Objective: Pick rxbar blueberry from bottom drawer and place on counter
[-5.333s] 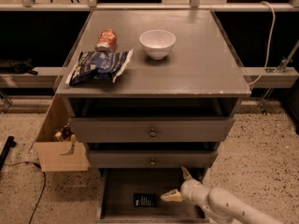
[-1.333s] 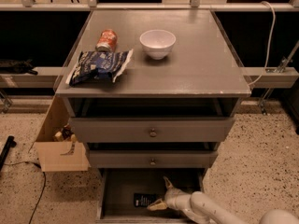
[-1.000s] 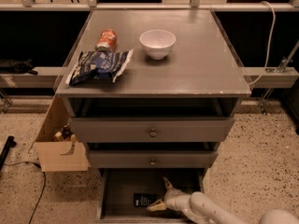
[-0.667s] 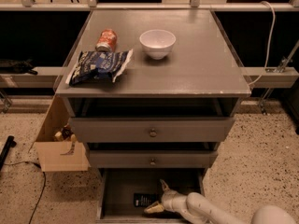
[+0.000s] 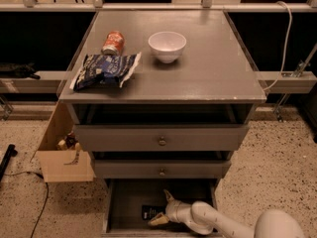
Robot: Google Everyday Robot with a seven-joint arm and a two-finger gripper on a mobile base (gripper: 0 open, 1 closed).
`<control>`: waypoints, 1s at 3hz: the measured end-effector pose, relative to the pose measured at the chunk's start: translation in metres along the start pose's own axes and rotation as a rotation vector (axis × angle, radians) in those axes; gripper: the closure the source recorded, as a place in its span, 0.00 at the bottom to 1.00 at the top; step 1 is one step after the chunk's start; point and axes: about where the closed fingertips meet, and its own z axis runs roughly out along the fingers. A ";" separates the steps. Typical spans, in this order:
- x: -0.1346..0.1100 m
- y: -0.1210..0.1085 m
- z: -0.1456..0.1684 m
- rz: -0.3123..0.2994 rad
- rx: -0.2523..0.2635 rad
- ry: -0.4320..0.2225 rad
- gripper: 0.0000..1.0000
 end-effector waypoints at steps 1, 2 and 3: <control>-0.002 -0.002 0.003 -0.004 -0.002 0.001 0.00; 0.008 -0.002 0.003 -0.003 -0.004 0.025 0.00; 0.017 -0.004 -0.001 -0.001 0.000 0.052 0.00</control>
Offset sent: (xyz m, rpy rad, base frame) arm -0.0001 -0.0074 -0.0163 -0.0388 0.0206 0.0060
